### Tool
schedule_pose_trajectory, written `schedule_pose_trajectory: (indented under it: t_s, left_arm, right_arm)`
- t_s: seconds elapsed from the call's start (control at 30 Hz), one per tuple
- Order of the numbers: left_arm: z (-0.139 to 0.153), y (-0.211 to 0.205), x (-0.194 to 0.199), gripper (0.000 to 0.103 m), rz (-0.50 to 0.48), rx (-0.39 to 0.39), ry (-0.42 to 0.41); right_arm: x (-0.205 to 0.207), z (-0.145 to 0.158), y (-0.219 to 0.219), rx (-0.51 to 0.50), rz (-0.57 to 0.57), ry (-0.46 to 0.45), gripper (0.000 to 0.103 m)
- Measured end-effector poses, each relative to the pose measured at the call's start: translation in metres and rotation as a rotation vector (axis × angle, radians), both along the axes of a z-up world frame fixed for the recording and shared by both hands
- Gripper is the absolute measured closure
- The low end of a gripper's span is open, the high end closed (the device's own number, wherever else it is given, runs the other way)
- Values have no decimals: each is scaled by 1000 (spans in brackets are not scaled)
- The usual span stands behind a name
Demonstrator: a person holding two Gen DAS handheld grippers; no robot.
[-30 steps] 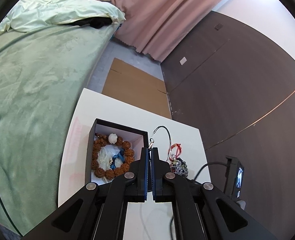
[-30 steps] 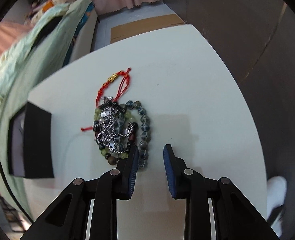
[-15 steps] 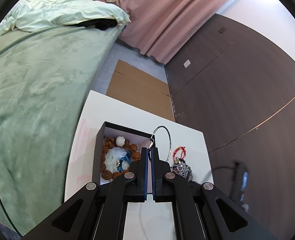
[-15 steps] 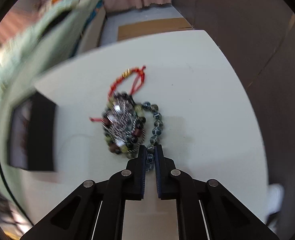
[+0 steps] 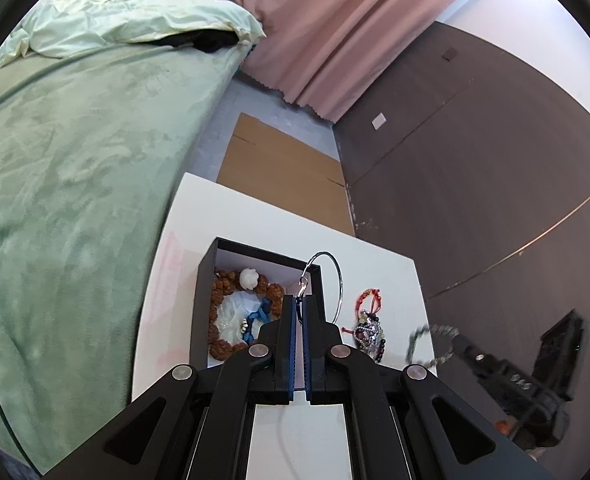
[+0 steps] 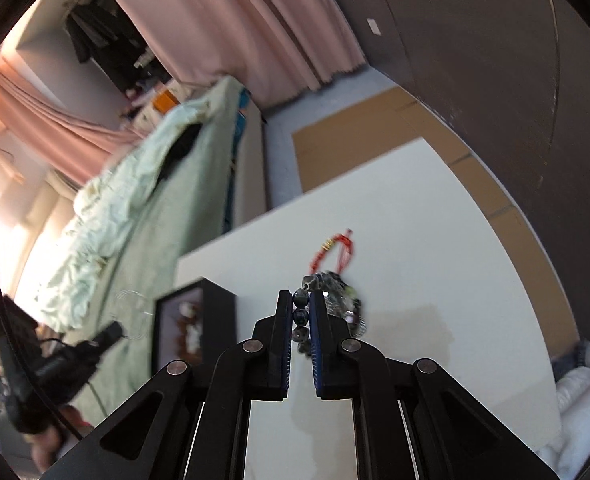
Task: Organize jewelry
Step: 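Drop the pendant into the black box with the left gripper while the right gripper grasps the green beaded strand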
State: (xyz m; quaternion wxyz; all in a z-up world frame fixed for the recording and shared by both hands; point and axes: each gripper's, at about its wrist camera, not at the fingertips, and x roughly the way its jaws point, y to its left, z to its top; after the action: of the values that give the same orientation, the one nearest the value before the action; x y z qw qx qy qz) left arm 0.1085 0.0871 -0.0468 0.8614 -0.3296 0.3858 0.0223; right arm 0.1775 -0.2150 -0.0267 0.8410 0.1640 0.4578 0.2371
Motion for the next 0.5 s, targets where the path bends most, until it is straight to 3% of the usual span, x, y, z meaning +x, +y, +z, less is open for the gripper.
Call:
schedule_pose_trajectory:
  t_s: [0.17,0.27,0.37,0.43,0.5]
  left_arm:
    - [-9,1,7,101,-5,-37,-10]
    - [-12,2,15,95,-23,-57,19]
    - [-16,7,17,76,-18,-91,26]
    - [-13,13,14,53,12,-79,18]
    - [-6,19,10,47,39,-60,-6]
  right_arm:
    - [1,8,17,69,15,-22,94]
    - [1,8,24,108,32,-21,94]
    - [2,7,39,134,62,-18,94]
    - [1,6,50,157,93,-15,94]
    - [0,6,59,171,117,-16,94]
